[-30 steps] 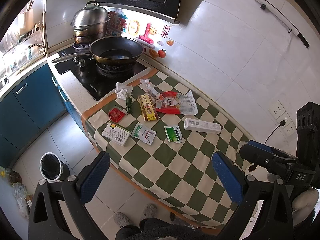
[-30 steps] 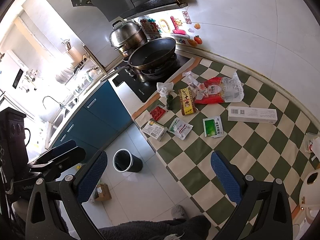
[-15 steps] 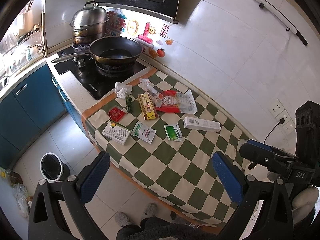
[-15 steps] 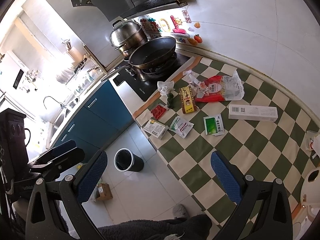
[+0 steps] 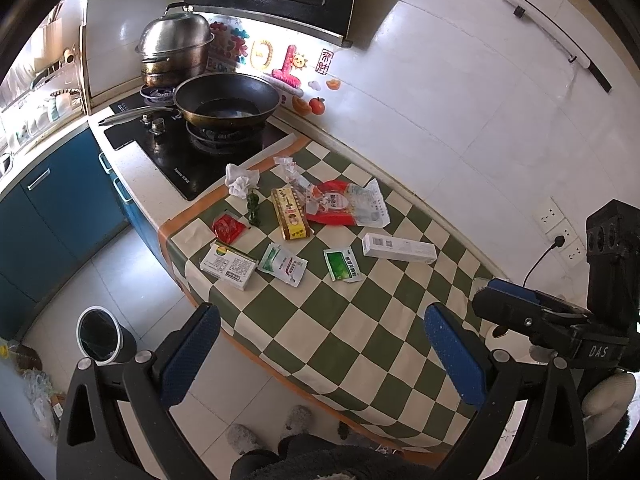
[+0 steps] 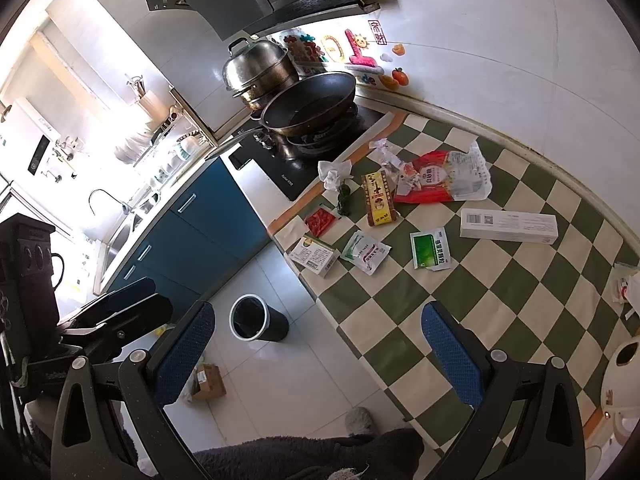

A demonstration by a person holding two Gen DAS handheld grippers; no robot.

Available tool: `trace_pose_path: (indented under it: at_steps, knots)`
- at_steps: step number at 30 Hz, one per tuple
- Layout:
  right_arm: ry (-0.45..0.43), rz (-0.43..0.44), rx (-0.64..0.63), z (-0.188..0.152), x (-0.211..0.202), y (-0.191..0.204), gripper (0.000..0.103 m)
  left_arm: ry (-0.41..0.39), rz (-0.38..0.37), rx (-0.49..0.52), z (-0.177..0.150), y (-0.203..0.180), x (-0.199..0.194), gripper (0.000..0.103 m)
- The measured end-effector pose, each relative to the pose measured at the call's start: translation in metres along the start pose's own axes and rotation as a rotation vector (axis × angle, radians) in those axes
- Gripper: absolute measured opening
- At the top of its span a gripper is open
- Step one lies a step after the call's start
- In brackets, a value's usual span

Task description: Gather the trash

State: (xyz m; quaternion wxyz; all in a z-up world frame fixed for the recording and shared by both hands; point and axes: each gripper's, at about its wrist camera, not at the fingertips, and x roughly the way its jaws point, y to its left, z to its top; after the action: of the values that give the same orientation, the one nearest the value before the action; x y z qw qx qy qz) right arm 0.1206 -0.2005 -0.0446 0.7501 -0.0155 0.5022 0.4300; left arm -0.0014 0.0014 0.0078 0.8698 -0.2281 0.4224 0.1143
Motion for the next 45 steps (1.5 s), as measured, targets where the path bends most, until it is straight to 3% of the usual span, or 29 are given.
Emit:
trace_pose_path:
  at_steps: [38, 41, 45]
  knots:
    - [0.016, 0.015, 0.01, 0.001, 0.014, 0.014, 0.103, -0.003, -0.028, -0.015, 0.008, -0.001, 0.005, 0.103]
    - [-0.008, 0.0, 0.044, 0.002, 0.016, 0.016, 0.103, -0.015, 0.023, -0.017, 0.009, 0.005, 0.009, 0.103]
    - [-0.058, -0.119, 0.142, 0.008, 0.022, 0.003, 0.103, -0.031, 0.237, 0.02, 0.021, 0.016, 0.037, 0.103]
